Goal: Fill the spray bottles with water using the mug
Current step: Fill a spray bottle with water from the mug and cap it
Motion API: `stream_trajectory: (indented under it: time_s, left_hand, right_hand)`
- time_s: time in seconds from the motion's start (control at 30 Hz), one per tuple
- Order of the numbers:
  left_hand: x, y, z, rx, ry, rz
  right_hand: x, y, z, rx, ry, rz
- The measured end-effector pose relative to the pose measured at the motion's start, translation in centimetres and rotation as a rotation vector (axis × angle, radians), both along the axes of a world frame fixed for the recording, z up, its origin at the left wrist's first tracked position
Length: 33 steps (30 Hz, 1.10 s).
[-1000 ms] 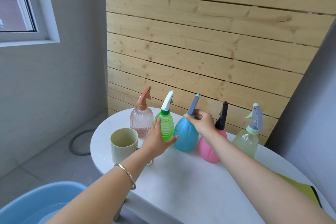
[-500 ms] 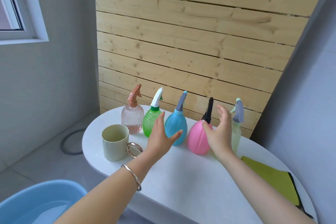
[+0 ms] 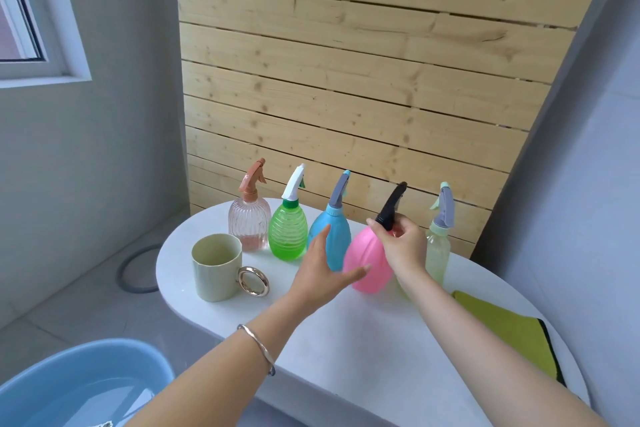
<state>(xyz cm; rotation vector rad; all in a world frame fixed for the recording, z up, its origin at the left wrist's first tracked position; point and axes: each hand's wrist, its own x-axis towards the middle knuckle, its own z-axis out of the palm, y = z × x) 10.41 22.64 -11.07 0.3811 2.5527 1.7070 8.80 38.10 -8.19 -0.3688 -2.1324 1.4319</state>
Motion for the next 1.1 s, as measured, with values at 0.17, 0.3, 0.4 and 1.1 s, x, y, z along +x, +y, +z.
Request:
stream_trajectory:
  time_s: [0.17,0.3,0.4,1.1]
  left_hand:
    - [1.8,-0.7,1.8,0.054,0.004,-0.087]
    - [3.5,-2.2,4.0,0.148,0.043,-0.062]
    - [4.4,-3.7,5.5,0.255,-0.133,-0.149]
    - [7.5,-7.3,8.8,0.595,-0.525,-0.231]
  right_hand:
    - [3.6,-1.7,3.0,-0.208,0.079,0.198]
    - [5.6,-2.9,5.5,-0.390,0.095,0.352]
    - [6.6,-3.4,7.2,-0.457,0.061,0.469]
    - [8.9,-7.0,10.8,-0.534,0.060,0.699]
